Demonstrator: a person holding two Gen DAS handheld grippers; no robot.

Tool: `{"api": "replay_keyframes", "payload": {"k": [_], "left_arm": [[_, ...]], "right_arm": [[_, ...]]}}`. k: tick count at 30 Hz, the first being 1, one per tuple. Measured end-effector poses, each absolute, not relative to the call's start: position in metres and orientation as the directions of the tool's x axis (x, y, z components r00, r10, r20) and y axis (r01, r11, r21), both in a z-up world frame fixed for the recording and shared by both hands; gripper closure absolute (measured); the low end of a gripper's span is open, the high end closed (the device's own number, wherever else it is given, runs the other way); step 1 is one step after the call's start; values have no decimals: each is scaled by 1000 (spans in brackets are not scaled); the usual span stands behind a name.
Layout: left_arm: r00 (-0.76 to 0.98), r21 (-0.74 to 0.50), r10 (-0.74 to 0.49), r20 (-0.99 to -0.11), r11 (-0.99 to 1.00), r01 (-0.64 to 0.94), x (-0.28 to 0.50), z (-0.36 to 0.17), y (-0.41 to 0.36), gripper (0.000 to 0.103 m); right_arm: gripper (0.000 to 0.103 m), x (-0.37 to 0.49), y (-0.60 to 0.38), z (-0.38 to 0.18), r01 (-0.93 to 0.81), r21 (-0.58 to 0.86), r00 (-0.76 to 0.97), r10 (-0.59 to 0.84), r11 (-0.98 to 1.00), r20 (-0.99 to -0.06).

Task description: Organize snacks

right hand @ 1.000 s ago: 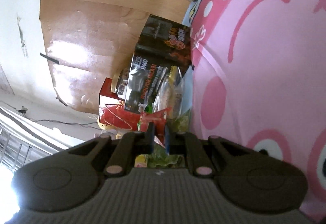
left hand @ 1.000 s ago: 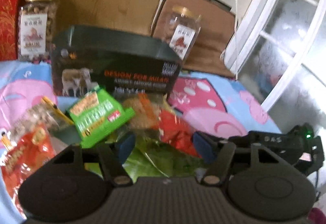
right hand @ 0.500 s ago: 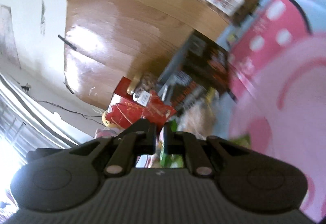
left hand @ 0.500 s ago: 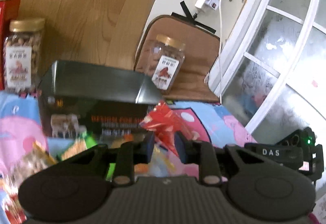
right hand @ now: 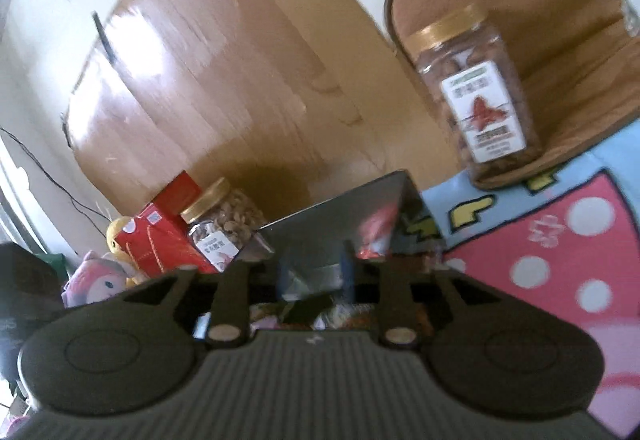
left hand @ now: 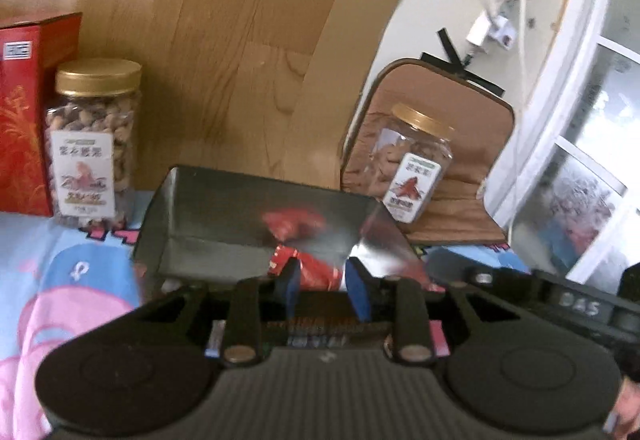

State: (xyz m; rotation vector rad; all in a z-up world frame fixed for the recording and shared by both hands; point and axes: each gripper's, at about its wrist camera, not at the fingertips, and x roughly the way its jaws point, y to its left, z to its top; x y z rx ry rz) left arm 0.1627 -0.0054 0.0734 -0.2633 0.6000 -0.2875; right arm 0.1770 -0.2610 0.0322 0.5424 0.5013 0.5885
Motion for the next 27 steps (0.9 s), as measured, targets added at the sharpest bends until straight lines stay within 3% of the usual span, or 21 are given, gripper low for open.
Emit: {"api": "replay_keyframes", "payload": {"k": [5,8,12,15,21,27], "left_arm": [[746,-371,-446,-495,884,284,117,65,-2,77],[670,-419,-523,-527,846,331,99,53,-12,77],[575,-450,-568,-589,822,350,94,38,-31,77],[539,-451,-555,-633,831,327,98,30,-42,73],[526,-465,-557,-642,829,311,99,23,-54,70],[518,-508,-592,-618,803,311,101,29,-62,57]], "right_arm": [[66,124,-290,10,-391,590,688,651,706,-322],[53,94,-299,-4,-366,545,690,613,755,-386],[51,76,-318,-18,-258,568,712,551,781,-435],[52,76,-323,-29,-236,645,676,600,727,-429],[52,70,-301,-26,-268,583,693,574,767,-436],[52,65,-308,-32,-294,586,698,589,755,-408]]}}
